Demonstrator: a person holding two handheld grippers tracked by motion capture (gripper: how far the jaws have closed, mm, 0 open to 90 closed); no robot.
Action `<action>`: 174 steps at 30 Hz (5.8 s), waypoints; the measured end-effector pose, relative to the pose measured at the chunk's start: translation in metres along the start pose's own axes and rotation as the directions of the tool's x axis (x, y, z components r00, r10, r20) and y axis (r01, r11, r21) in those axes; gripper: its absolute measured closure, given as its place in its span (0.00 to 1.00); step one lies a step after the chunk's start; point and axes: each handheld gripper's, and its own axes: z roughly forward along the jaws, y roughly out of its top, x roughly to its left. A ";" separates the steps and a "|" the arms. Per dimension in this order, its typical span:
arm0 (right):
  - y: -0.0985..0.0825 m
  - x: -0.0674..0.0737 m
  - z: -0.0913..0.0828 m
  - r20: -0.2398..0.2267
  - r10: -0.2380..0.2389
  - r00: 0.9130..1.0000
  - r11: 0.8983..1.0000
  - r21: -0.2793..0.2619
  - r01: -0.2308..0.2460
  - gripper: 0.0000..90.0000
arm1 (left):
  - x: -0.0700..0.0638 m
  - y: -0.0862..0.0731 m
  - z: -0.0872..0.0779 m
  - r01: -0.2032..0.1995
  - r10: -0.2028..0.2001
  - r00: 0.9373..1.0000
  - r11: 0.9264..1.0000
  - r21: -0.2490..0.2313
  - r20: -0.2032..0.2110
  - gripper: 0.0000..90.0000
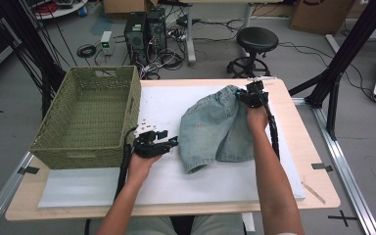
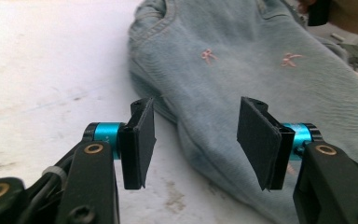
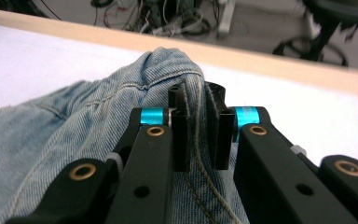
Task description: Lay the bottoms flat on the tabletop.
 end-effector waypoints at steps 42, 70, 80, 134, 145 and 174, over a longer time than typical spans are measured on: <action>-0.138 -0.012 -0.121 -0.205 -0.123 0.971 0.988 0.063 0.138 0.51 | -0.007 0.002 0.009 -0.019 0.026 0.991 0.998 0.052 -0.128 0.96; -0.153 -0.025 -0.156 -0.152 -0.137 0.979 0.985 0.082 0.150 0.80 | 0.002 0.000 -0.015 -0.011 0.012 0.995 1.000 0.008 -0.094 0.62; -0.130 0.032 -0.127 -0.312 -0.242 0.919 0.967 0.001 0.255 0.54 | 0.000 -0.012 -0.019 -0.043 0.046 0.996 0.998 0.043 -0.072 0.52; -0.081 0.027 -0.070 -0.193 -0.182 0.964 0.979 0.058 0.196 0.74 | -0.081 -0.014 0.060 -0.399 0.402 0.915 0.882 0.250 0.042 0.93; -0.101 0.037 -0.119 -0.342 -0.299 0.891 0.954 -0.085 0.288 0.70 | -0.055 0.034 0.050 -0.200 0.197 0.979 0.975 0.098 0.045 0.96; -0.117 0.084 -0.079 -0.324 -0.471 0.820 0.864 0.016 0.503 0.41 | -0.035 0.049 0.043 -0.115 0.114 0.993 0.992 0.041 0.016 0.96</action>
